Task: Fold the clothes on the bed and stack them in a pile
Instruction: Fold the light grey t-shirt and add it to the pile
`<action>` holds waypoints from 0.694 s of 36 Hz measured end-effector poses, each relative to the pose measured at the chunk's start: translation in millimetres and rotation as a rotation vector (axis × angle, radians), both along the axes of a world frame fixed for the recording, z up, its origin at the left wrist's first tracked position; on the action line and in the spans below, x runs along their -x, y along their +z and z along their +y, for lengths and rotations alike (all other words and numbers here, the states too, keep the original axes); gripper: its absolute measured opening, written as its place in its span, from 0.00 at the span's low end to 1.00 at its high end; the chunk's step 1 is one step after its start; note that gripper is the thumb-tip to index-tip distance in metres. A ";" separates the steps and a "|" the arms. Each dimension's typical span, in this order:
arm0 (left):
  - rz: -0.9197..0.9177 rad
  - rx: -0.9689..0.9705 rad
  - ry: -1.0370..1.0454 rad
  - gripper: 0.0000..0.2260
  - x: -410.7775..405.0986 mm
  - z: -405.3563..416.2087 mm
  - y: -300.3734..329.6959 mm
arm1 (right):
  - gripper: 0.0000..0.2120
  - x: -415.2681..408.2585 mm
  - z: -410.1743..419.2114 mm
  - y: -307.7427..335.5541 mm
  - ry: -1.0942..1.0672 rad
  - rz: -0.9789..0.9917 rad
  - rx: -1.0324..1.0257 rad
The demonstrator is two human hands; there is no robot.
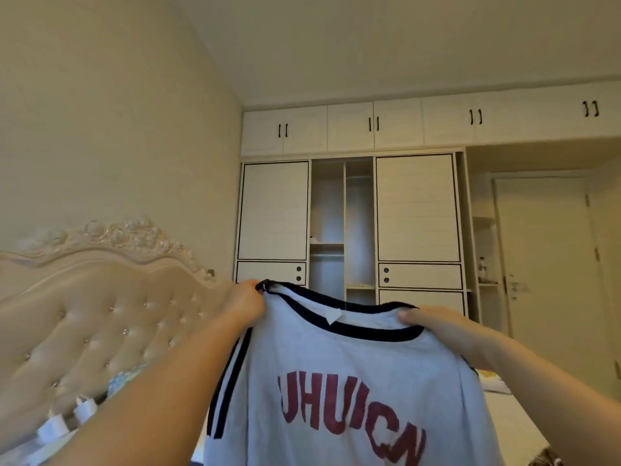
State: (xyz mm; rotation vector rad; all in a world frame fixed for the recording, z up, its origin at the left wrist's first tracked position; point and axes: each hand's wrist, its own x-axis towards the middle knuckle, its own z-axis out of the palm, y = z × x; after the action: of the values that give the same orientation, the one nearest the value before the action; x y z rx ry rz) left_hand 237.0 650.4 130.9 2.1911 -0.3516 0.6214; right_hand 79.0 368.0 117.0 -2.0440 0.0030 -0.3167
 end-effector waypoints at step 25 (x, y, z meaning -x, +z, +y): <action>-0.136 0.307 -0.224 0.12 26.8 -32.2 23.6 | 0.09 12.4 -16.6 57.3 -0.700 -0.908 0.413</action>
State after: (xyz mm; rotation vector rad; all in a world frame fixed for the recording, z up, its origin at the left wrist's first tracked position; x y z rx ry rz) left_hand 210.2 618.2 154.5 1.7934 -0.5282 0.6539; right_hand 66.6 351.4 174.3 -2.0529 0.1015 -1.7734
